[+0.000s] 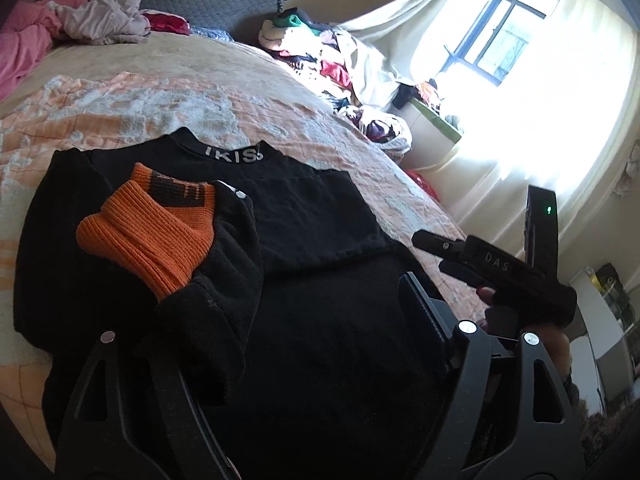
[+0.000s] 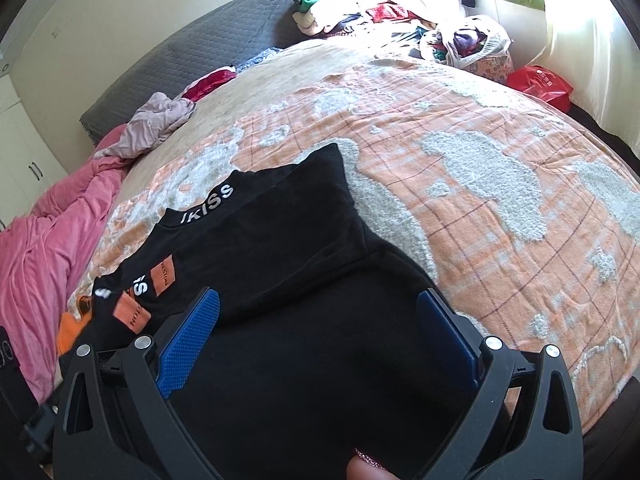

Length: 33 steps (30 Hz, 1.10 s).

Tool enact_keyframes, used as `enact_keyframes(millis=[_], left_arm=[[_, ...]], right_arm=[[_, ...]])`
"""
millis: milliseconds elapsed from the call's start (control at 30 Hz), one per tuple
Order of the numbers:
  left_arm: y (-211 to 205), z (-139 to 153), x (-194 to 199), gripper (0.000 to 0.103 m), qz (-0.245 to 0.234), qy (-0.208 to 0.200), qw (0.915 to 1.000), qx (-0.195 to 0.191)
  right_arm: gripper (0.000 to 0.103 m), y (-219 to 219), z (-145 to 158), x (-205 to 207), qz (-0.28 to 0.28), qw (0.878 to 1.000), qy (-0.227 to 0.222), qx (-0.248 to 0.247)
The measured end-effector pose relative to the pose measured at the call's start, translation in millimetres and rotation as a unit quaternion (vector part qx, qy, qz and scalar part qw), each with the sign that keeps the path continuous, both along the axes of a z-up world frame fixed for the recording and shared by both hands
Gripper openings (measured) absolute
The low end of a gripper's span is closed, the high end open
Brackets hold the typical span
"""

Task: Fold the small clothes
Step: 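Lay the sleeve down and open the left gripper, then grasp the laid orange sleeve cuff with the right gripper and lift it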

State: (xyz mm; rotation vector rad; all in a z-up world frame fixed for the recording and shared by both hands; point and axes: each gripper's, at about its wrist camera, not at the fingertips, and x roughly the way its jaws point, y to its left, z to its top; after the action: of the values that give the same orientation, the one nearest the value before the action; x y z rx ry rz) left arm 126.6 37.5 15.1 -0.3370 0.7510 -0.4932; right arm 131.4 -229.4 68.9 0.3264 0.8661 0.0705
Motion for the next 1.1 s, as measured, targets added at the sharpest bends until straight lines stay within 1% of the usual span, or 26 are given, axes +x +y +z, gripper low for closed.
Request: enact_keyframes(millis=[33,133,200,300,367,433,467,600,667,733,800,867,933,967,1000,1100], left_arm=[[-4,-6,2,0.074,-0.008,0.011,0.9999,0.007],[-15,-19,7,0.074,-0.014,0.026,0.9991,0.032],[-24,-22,7,0.074,-0.02,0.028,0.9976,0.059],[-41,-27,6,0.074,-0.03,0.023,0.9927,0.114],[-49,-28,4,0.074,-0.04,0.02,0.9903,0.132],[-54,-27,1,0.076,-0.047,0.016,0.989,0.139],[-56,-26,0,0.076,-0.051,0.013,0.9892,0.137],[-53,-12,-8,0.084,-0.051,-0.007,0.9921,0.114],[-47,-3,-10,0.086,-0.038,-0.015,0.9932,0.109],[-37,4,-12,0.09,-0.017,-0.022,0.9943,0.103],[-25,9,-12,0.092,0.007,-0.023,0.9945,0.101],[-12,11,-10,0.093,0.041,-0.019,0.9914,0.123],[0,9,-6,0.093,0.079,-0.011,0.9851,0.153],[7,9,-4,0.093,0.094,-0.007,0.9829,0.158],[15,8,-3,0.093,0.107,-0.002,0.9819,0.157],[39,6,0,0.093,0.142,0.013,0.9809,0.133]], right_arm=[[0.098,-3,0,-1,-0.003,1.0,-0.001,0.0],[0.098,-14,3,-2,-0.017,1.0,-0.005,0.002],[0.098,-21,5,-4,-0.026,1.0,-0.007,0.004],[0.098,-32,7,-7,-0.036,0.999,-0.009,0.005],[0.098,-37,8,-7,-0.044,0.999,-0.01,0.006],[0.098,-41,8,-8,-0.047,0.999,-0.009,0.01],[0.098,-41,7,-8,-0.046,0.999,-0.008,0.011],[0.098,-37,6,-8,-0.034,0.999,-0.004,0.014],[0.098,-30,3,-8,-0.018,1.0,0.003,0.02],[0.098,-20,-1,-7,0.006,1.0,0.013,0.027],[0.098,-10,-3,-7,0.021,0.999,0.017,0.023],[0.098,1,-6,-6,0.036,0.999,0.022,0.012],[0.098,12,-10,-7,0.057,0.998,0.031,0.011],[0.098,18,-12,-8,0.069,0.997,0.035,0.013],[0.098,24,-15,-8,0.082,0.996,0.04,0.016],[0.098,47,-20,-14,0.129,0.99,0.052,0.021]])
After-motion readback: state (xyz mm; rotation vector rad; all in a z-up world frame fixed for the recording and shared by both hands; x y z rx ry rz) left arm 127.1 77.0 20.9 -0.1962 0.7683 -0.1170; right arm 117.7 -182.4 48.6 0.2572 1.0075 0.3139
